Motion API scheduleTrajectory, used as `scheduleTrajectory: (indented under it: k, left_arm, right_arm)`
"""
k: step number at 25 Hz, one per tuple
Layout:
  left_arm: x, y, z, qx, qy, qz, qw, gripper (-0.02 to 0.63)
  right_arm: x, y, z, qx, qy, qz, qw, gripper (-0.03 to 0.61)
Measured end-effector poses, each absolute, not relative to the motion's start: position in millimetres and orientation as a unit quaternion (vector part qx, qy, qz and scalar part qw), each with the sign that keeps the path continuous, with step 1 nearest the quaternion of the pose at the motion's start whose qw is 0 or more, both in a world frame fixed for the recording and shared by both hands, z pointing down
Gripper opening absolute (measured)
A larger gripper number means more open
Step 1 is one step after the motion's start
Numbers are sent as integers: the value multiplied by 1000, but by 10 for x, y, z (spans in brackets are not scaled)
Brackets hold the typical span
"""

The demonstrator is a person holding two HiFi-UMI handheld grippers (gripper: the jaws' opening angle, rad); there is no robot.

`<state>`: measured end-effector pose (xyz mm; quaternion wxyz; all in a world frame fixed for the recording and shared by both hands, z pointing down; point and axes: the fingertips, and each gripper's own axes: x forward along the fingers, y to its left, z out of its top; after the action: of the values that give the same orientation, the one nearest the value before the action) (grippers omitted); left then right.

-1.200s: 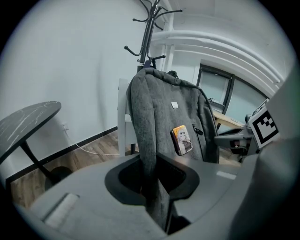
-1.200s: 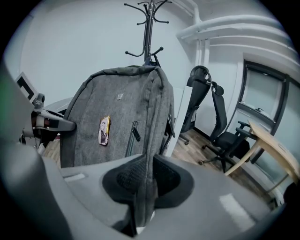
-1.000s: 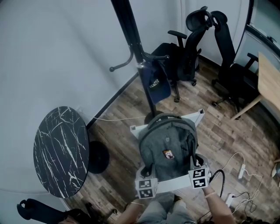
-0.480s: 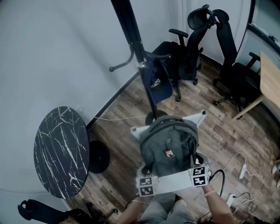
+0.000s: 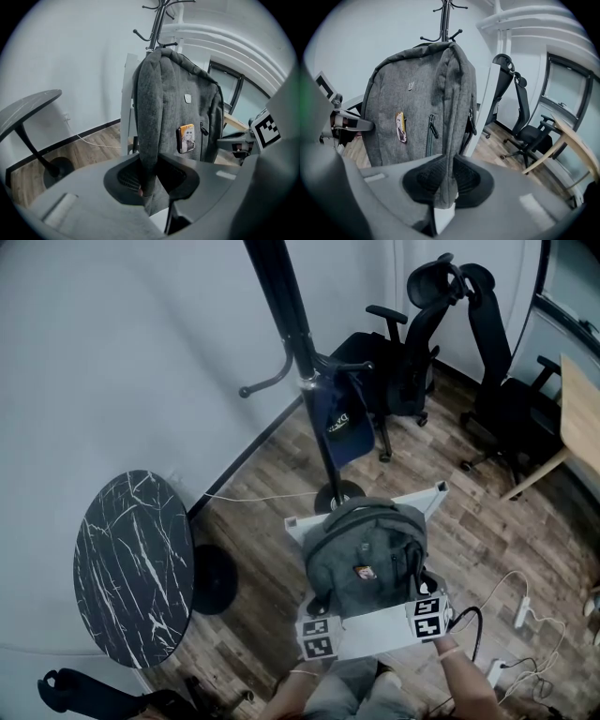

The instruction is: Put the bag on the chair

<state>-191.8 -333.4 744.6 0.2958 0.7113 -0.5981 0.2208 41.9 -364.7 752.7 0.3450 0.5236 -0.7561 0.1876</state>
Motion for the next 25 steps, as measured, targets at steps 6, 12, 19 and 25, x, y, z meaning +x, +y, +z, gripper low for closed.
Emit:
scheduleTrajectory:
  k: [6, 12, 19, 25]
  left_arm:
    - [-1925, -3301, 7600, 693, -605, 217, 327, 77]
    - [-1934, -3255, 7719, 688, -600, 226, 341, 77]
    - [-1945, -3240, 7800, 690, -592, 231, 347, 78]
    - [-1944, -3255, 7825, 691, -588, 226, 356, 83]
  right_arm:
    - [438, -3649, 7601, 521, -755, 187, 352, 47]
    - [449, -3617, 7697, 521, -750, 195, 358, 48]
    - [456, -3616, 7819, 527, -743, 207, 357, 49]
    - [501, -3656, 7854, 534, -739, 228, 340, 61]
